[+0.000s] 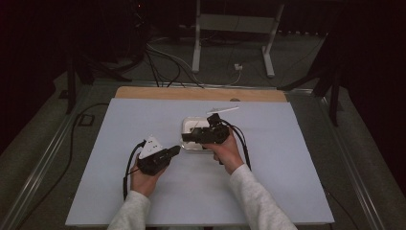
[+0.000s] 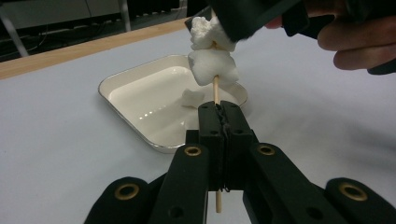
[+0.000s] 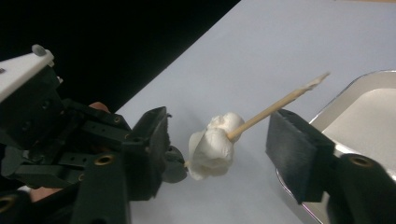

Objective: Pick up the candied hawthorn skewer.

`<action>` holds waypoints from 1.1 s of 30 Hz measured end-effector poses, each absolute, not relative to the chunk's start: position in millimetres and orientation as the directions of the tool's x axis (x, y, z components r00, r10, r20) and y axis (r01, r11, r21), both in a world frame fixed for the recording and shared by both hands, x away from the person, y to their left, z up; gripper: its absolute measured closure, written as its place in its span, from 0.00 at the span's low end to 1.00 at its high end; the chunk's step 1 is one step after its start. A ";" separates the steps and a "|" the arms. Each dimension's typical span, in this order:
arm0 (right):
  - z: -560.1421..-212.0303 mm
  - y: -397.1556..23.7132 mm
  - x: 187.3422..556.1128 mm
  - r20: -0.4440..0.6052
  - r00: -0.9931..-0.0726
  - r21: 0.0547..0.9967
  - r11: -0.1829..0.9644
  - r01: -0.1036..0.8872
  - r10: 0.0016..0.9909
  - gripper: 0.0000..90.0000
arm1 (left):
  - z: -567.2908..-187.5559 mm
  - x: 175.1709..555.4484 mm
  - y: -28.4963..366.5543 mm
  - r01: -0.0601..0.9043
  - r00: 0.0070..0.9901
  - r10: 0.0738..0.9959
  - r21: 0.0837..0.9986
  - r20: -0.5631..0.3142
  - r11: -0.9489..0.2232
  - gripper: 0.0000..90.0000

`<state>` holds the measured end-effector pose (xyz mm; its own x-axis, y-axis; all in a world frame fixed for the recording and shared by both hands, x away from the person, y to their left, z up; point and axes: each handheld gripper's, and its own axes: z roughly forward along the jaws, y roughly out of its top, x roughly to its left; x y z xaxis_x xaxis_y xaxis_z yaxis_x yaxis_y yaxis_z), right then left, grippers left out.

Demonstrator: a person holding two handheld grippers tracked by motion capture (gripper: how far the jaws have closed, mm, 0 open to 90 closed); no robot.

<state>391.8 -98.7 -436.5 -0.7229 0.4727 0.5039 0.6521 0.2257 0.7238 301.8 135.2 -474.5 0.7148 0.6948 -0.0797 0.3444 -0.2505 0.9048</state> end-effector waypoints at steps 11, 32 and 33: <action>-442.0 -97.6 394.4 0.545 -0.709 0.694 0.235 0.681 0.448 0.70 | -475.3 302.1 134.6 0.342 0.718 0.692 0.903 -0.072 -0.261 1.00; -436.2 -115.6 398.2 0.614 -0.663 0.668 0.165 0.726 0.429 0.89 | -475.0 301.3 136.5 0.312 0.741 0.670 0.904 -0.040 -0.291 1.00; -436.0 -116.3 398.5 0.615 -0.662 0.669 0.162 0.726 0.429 0.89 | -475.0 301.2 136.7 0.312 0.742 0.670 0.905 -0.040 -0.291 1.00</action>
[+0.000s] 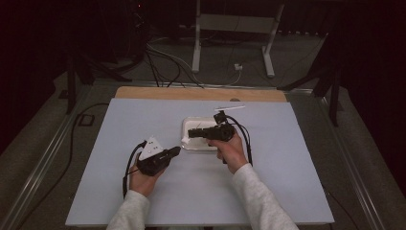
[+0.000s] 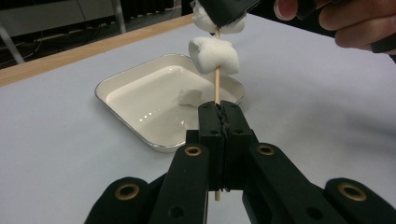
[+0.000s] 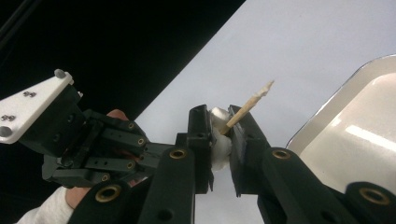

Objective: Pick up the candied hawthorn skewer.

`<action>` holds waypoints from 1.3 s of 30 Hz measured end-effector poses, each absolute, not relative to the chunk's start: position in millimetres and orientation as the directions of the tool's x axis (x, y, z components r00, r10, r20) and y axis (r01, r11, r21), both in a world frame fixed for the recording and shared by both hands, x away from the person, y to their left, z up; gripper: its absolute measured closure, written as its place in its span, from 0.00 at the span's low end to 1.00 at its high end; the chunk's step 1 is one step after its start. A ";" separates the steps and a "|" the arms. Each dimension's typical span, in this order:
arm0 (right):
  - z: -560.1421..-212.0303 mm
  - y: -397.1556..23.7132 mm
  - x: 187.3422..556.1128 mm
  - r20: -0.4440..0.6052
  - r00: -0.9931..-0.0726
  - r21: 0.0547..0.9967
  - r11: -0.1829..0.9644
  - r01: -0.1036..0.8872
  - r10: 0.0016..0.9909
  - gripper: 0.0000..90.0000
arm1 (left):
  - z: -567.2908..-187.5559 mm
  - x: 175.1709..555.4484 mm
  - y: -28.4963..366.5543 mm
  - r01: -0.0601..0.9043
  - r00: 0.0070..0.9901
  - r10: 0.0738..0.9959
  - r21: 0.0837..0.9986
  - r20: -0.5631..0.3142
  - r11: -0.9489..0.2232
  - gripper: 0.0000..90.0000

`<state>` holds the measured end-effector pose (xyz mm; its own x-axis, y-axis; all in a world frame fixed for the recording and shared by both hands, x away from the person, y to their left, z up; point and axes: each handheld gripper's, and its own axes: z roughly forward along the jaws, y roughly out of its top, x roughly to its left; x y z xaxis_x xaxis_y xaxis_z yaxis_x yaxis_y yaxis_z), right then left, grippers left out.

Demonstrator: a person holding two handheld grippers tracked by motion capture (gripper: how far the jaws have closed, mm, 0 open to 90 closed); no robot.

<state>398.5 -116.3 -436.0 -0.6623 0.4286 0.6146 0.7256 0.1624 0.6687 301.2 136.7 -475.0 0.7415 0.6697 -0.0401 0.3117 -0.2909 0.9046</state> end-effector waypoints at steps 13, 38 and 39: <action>-430.6 -134.1 404.1 0.648 -0.615 0.674 0.037 0.737 0.450 0.90 | -481.5 300.4 136.6 0.321 0.729 0.684 0.866 0.034 -0.384 1.00; -435.2 -178.0 421.1 0.464 -0.596 0.733 0.094 0.674 0.655 0.88 | -481.7 304.9 146.2 0.358 0.696 0.717 0.886 -0.044 -0.294 1.00; -438.0 -175.5 421.6 0.449 -0.594 0.731 0.108 0.674 0.667 0.88 | -481.7 304.9 146.0 0.358 0.696 0.716 0.886 -0.043 -0.294 1.00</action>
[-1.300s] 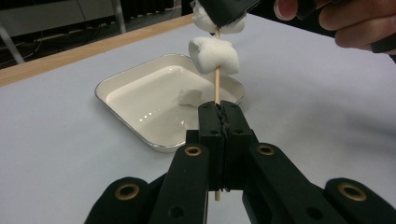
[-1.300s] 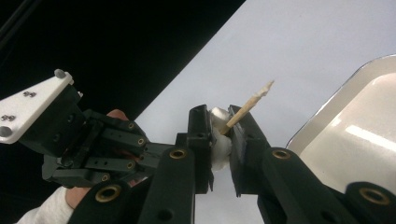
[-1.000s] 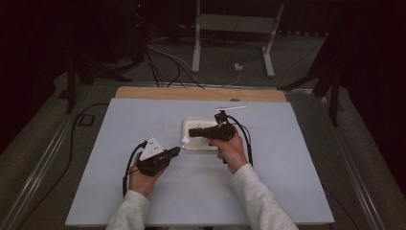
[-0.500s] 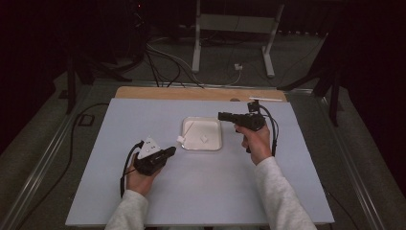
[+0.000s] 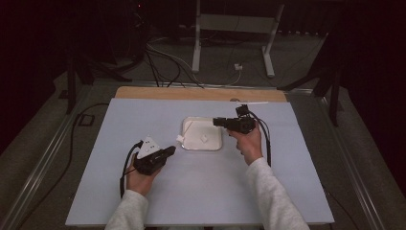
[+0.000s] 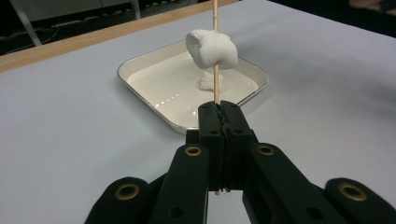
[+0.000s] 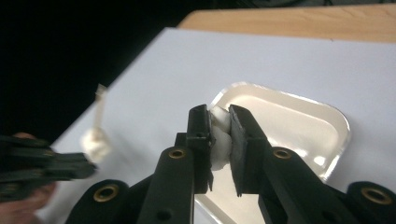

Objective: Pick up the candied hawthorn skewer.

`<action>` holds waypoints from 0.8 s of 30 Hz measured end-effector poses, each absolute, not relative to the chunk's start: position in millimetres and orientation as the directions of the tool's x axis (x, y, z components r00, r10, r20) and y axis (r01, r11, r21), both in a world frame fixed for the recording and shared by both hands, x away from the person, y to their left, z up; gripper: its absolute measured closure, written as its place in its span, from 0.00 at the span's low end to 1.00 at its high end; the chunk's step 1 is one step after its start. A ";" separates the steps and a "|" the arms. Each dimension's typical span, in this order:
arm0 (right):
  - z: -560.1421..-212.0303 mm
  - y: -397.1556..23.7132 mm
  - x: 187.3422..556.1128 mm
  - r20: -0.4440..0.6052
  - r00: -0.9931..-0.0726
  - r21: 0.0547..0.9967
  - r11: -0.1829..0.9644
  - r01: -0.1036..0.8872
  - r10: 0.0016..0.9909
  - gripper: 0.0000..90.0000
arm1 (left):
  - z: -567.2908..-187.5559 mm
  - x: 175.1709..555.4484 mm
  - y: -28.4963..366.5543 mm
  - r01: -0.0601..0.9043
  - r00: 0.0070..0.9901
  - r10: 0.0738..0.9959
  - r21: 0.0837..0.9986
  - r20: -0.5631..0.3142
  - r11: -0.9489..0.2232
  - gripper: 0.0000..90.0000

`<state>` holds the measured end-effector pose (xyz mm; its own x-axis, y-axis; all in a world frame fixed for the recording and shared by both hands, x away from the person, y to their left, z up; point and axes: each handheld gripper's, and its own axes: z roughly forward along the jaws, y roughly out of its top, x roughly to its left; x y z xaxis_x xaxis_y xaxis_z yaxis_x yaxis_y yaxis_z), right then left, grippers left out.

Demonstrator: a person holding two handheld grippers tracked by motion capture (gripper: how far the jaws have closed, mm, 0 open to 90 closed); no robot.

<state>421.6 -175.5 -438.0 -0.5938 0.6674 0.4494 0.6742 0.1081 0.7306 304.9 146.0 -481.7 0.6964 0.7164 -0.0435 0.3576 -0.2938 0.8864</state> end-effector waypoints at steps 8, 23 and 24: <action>-465.7 -160.6 426.3 0.371 -0.575 0.693 0.195 0.694 0.729 0.87 | -482.0 305.3 145.4 0.361 0.695 0.717 0.887 -0.050 -0.287 1.00; -490.3 -149.5 428.1 0.355 -0.563 0.640 0.245 0.728 0.746 0.52 | -482.0 305.5 145.3 0.366 0.690 0.721 0.887 -0.056 -0.281 1.00; -490.1 -149.6 428.1 0.366 -0.565 0.641 0.239 0.729 0.739 0.47 | -482.0 305.6 145.6 0.367 0.689 0.723 0.887 -0.057 -0.280 1.00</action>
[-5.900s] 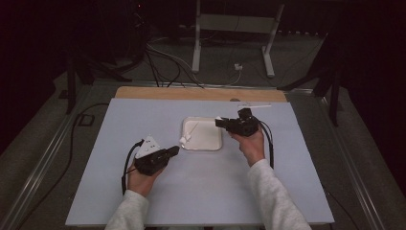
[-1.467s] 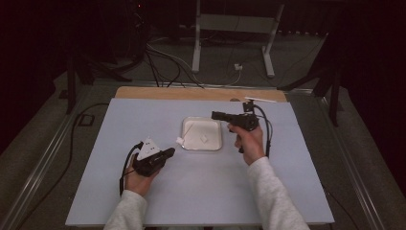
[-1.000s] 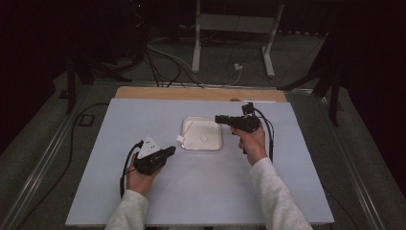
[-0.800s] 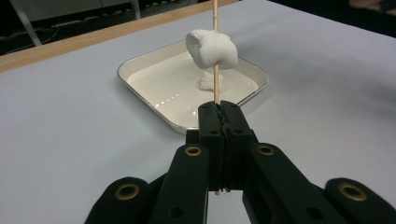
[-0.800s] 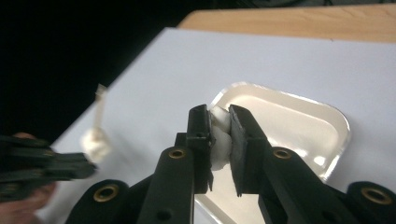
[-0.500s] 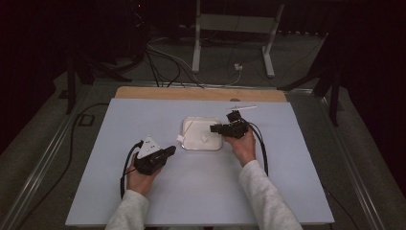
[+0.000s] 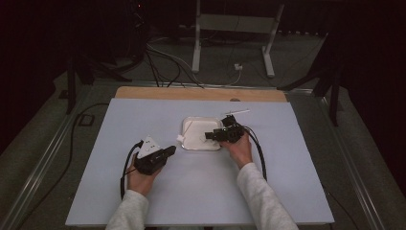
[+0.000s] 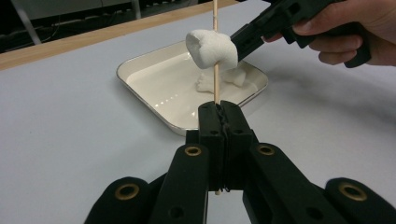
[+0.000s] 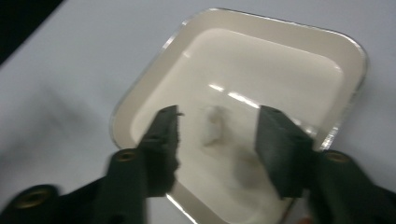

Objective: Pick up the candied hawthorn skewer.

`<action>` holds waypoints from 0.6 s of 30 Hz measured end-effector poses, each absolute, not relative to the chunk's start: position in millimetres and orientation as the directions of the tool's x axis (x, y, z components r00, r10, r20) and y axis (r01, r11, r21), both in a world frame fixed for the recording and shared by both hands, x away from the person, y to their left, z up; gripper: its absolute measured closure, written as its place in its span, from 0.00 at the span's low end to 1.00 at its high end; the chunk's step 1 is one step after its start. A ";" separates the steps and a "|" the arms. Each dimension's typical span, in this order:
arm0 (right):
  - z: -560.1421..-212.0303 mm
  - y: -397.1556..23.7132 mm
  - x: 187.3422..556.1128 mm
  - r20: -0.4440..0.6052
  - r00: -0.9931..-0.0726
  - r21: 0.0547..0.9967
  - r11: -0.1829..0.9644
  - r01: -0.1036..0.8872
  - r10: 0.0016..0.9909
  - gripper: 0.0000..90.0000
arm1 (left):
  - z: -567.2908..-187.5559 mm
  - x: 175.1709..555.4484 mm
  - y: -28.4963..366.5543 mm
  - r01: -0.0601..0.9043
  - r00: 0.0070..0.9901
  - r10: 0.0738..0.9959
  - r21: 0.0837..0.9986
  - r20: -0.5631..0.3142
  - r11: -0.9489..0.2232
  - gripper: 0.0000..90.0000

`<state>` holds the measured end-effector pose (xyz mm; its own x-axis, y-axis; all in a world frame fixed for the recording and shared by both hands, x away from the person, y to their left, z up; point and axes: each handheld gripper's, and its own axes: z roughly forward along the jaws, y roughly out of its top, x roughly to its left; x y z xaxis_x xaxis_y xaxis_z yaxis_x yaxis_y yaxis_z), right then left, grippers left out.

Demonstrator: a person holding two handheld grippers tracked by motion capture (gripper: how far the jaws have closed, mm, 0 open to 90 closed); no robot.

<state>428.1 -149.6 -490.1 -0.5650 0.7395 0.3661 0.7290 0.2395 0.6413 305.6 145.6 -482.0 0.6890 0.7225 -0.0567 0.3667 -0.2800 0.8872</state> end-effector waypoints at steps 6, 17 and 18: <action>-483.4 -151.3 425.5 0.410 -0.575 0.660 0.205 0.723 0.709 0.26 | -481.9 305.8 146.0 0.369 0.686 0.725 0.888 -0.062 -0.273 1.00; -464.1 -146.4 413.8 0.448 -0.636 0.709 0.184 0.681 0.628 0.12 | -481.6 305.8 145.4 0.368 0.688 0.723 0.890 -0.067 -0.268 1.00; -463.2 -145.6 413.0 0.452 -0.639 0.709 0.185 0.681 0.622 0.11 | -481.5 305.8 145.4 0.368 0.688 0.723 0.891 -0.067 -0.267 1.00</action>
